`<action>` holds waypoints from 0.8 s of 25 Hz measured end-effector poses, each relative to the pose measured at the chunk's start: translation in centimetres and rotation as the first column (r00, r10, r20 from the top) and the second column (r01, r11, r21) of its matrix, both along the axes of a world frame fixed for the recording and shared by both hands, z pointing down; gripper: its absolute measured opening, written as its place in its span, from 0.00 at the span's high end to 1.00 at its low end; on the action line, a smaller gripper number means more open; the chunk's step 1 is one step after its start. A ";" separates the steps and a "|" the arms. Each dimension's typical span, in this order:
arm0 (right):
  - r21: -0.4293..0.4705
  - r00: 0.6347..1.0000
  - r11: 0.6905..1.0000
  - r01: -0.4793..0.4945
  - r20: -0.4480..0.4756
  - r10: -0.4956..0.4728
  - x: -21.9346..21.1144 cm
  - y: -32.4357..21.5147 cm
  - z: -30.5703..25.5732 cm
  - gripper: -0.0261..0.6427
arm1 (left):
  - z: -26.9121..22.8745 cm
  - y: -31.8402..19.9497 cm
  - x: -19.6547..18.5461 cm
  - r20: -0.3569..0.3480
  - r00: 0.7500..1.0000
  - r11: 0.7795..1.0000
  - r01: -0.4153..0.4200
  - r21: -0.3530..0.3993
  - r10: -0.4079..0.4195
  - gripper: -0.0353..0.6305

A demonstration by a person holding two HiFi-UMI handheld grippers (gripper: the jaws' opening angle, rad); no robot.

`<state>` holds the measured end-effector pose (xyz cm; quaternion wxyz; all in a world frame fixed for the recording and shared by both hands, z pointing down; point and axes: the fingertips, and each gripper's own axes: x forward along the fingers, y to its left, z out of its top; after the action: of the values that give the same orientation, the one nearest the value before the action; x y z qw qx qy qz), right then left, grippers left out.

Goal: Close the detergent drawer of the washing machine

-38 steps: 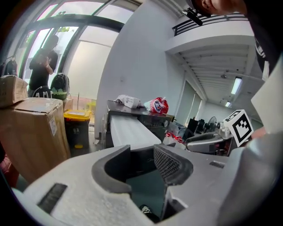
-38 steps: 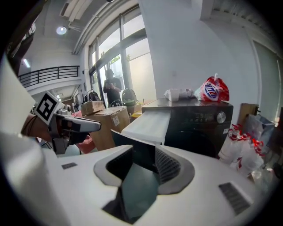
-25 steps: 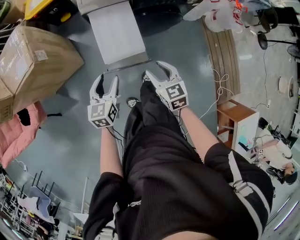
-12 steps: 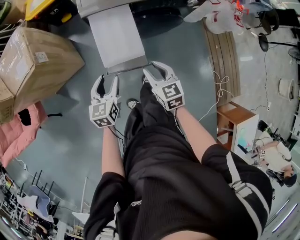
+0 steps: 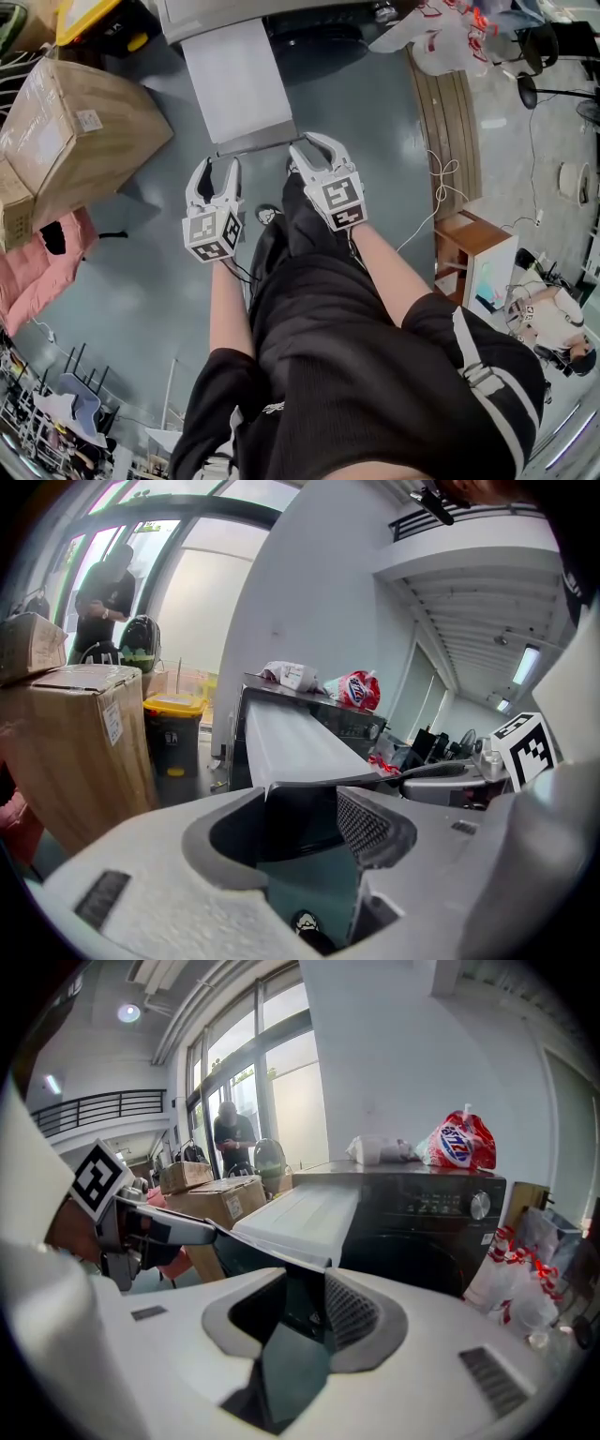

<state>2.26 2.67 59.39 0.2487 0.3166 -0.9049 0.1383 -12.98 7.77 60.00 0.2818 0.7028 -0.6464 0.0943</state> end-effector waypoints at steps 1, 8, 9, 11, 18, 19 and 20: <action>0.003 1.000 1.000 0.004 -0.003 -0.004 0.0 0.0 -0.1 0.76 | -0.1 0.0 0.0 0.000 1.000 1.000 0.001 -0.001 -0.001 0.58; 0.014 1.000 1.000 -0.019 0.012 0.019 -0.1 -0.3 -0.5 0.76 | -0.4 -0.3 -0.1 0.001 1.000 1.000 0.007 0.004 -0.007 0.58; 0.018 1.000 1.000 -0.020 0.013 0.020 -0.1 -0.5 -0.6 0.76 | -0.4 -0.4 -0.1 0.002 1.000 1.000 0.009 0.006 -0.009 0.58; 0.023 1.000 1.000 -0.021 0.015 0.021 0.0 -0.8 -0.7 0.76 | -0.5 -0.7 0.0 0.004 1.000 1.000 0.009 0.009 -0.009 0.59; 0.023 1.000 1.000 -0.020 0.010 0.020 -0.1 -1.7 -0.8 0.76 | -0.7 -1.5 -0.1 0.006 1.000 1.000 0.011 0.010 -0.011 0.59; 0.024 1.000 1.000 -0.017 0.011 0.017 -0.2 -1.8 -0.9 0.76 | -0.7 -1.6 -0.1 0.006 1.000 1.000 0.012 0.010 -0.012 0.59; 0.024 1.000 1.000 -0.015 0.010 0.015 -0.2 -1.9 -1.0 0.76 | -0.8 -1.6 -0.1 0.006 1.000 1.000 0.012 0.009 -0.013 0.59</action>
<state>2.03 0.80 58.43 0.2391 0.3259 -0.9053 0.1307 -13.13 6.12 59.24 0.2772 0.6997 -0.6520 0.0915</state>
